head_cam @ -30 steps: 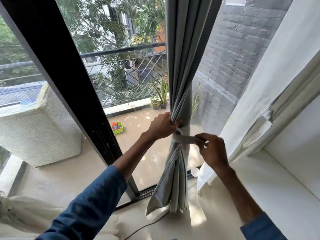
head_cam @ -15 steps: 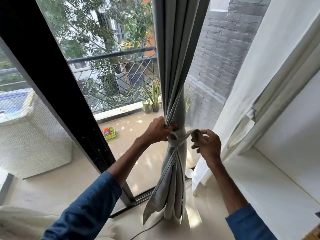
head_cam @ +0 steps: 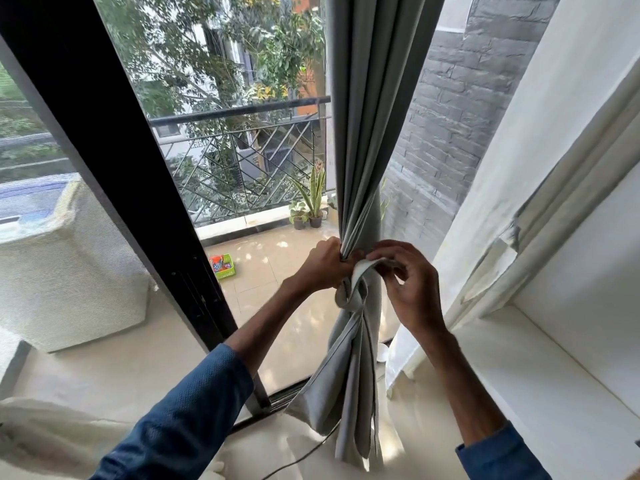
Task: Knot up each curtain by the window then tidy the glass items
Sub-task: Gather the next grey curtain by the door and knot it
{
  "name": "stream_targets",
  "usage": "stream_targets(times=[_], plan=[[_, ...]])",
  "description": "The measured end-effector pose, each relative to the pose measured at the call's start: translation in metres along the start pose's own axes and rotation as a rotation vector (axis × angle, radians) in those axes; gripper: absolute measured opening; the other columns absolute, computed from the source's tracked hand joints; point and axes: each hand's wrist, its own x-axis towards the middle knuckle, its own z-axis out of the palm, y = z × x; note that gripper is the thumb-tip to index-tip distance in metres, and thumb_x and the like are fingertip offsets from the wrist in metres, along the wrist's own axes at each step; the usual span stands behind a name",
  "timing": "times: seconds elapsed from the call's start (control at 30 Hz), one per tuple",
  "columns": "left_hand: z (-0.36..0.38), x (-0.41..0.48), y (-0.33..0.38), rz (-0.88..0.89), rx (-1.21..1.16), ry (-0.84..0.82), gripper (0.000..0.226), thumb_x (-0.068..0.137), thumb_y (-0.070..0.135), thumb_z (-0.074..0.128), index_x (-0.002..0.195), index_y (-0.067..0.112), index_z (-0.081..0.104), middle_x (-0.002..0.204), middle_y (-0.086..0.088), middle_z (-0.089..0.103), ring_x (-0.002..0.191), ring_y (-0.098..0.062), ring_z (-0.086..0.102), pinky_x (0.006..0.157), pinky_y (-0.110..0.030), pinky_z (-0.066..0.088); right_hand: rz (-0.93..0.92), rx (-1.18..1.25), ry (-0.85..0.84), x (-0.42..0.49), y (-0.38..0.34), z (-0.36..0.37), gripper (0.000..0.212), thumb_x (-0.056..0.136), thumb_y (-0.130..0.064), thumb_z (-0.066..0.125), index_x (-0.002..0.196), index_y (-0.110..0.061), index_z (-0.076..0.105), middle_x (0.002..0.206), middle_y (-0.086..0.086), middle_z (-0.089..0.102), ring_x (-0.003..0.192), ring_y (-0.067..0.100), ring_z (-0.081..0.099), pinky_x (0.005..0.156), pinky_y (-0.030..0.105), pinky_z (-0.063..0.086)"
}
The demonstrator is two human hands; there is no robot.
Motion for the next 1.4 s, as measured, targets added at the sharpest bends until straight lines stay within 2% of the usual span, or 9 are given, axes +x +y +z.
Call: stream_targets(times=[0.1,0.23,0.33,0.53,0.83,1.03,1.13,1.27,1.4], plan=[[0.001,0.001,-0.003,0.024,0.089,-0.002,0.038,0.088,0.037,0.057,0.077,0.001,0.058,0.074,-0.02,0.063,0.069,-0.038,0.063,0.057,-0.04,0.048,-0.042,-0.095,-0.064,0.003,0.004,0.002,0.033,0.079,0.002,0.077,0.1,-0.023,0.079,0.102,-0.008,0.071,0.097,0.007,0.065,0.085,0.023,0.053],[0.0,0.0,-0.006,-0.011,0.055,0.024,0.05,0.087,0.052,0.057,0.078,0.003,0.059,0.07,-0.017,0.064,0.06,-0.034,0.063,0.053,-0.042,0.054,0.014,-0.187,0.021,0.003,0.008,0.003,0.032,0.077,-0.008,0.083,0.103,-0.024,0.076,0.09,-0.016,0.073,0.08,-0.002,0.061,0.066,0.017,0.048],[0.0,0.0,-0.006,-0.014,0.046,0.034,0.041,0.091,0.039,0.062,0.079,0.0,0.058,0.073,-0.019,0.064,0.063,-0.035,0.062,0.055,-0.04,0.05,-0.011,-0.173,0.033,0.005,0.006,0.003,0.024,0.077,-0.008,0.082,0.097,-0.021,0.076,0.091,-0.013,0.076,0.073,0.002,0.064,0.061,0.022,0.051],[-0.004,-0.002,-0.003,-0.004,0.098,-0.06,0.022,0.067,0.028,0.048,0.072,0.007,0.05,0.07,-0.014,0.057,0.068,-0.037,0.063,0.054,-0.037,0.046,-0.173,-0.178,-0.05,0.014,0.007,0.009,0.034,0.081,0.008,0.073,0.105,-0.014,0.079,0.108,-0.005,0.076,0.1,0.009,0.071,0.085,0.027,0.057],[-0.011,-0.007,-0.009,0.047,0.074,-0.083,0.025,0.081,0.029,0.049,0.076,0.005,0.052,0.072,-0.015,0.058,0.065,-0.035,0.061,0.056,-0.038,0.048,-0.35,-0.452,-0.182,0.024,0.015,0.0,0.029,0.084,-0.01,0.075,0.108,-0.025,0.078,0.106,-0.01,0.077,0.082,0.022,0.069,0.055,0.037,0.058],[-0.014,-0.006,-0.007,0.015,-0.033,-0.135,0.026,0.089,0.019,0.054,0.083,-0.006,0.057,0.082,-0.026,0.067,0.068,-0.037,0.07,0.056,-0.049,0.058,-0.329,-0.648,-0.469,0.037,0.005,-0.003,0.03,0.089,-0.024,0.059,0.108,-0.04,0.074,0.081,0.004,0.075,0.071,0.035,0.068,0.056,0.035,0.052],[-0.013,-0.005,-0.009,0.018,-0.064,-0.142,0.038,0.079,0.028,0.048,0.087,-0.008,0.058,0.081,-0.025,0.067,0.068,-0.037,0.07,0.055,-0.05,0.058,-0.278,-0.743,-0.7,0.049,-0.007,-0.004,0.021,0.091,-0.019,0.057,0.099,-0.029,0.074,0.086,0.009,0.073,0.082,0.038,0.068,0.064,0.037,0.05],[-0.011,-0.002,-0.014,0.018,-0.14,-0.191,0.042,0.076,0.029,0.047,0.092,-0.008,0.059,0.084,-0.023,0.068,0.066,-0.033,0.072,0.05,-0.049,0.059,-0.11,-0.694,-0.905,0.068,-0.012,-0.008,0.019,0.087,-0.01,0.055,0.077,-0.019,0.069,0.067,0.004,0.068,0.064,0.024,0.069,0.057,0.027,0.043],[-0.009,-0.003,-0.013,0.052,-0.138,-0.248,0.033,0.078,0.02,0.051,0.096,-0.006,0.061,0.091,-0.023,0.068,0.075,-0.033,0.071,0.053,-0.049,0.059,-0.012,-0.623,-1.086,0.076,-0.018,-0.012,0.027,0.087,-0.003,0.049,0.085,-0.019,0.072,0.061,-0.005,0.065,0.056,0.009,0.067,0.06,0.021,0.049]])
